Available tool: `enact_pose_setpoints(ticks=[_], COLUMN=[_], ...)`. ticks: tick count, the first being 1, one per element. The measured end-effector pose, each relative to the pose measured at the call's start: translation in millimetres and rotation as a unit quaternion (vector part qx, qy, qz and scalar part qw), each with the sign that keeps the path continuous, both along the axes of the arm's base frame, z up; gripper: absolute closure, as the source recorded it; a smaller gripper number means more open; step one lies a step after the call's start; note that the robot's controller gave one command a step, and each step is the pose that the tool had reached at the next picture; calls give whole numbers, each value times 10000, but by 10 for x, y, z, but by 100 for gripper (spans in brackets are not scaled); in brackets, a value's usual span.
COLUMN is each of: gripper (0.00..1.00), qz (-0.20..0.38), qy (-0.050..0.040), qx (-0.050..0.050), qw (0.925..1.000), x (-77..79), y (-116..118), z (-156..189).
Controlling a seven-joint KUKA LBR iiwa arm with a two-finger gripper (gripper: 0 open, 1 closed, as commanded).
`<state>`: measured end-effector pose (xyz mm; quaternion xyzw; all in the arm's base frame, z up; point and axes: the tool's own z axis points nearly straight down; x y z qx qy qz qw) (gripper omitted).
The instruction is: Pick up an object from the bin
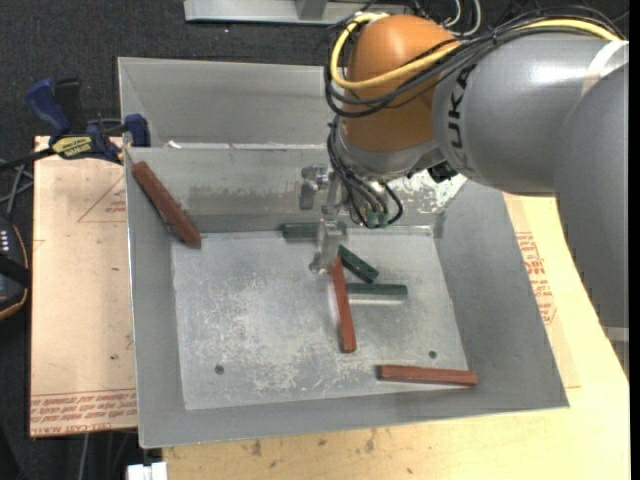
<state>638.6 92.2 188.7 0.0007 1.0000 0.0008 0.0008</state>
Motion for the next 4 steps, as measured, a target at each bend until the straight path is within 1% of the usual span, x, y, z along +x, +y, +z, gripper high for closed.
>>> enact_pose_setpoints(ticks=[1,2,3,4], gripper=[0,0,0,0], qz=[0,122,115,442], qy=[0,-34,6,38], qx=[0,3,-5,10], qw=[10000,9999,9999,9990], x=[0,26,-56,55], y=[0,-324,-334,-560], z=[0,-534,-1195,-1190])
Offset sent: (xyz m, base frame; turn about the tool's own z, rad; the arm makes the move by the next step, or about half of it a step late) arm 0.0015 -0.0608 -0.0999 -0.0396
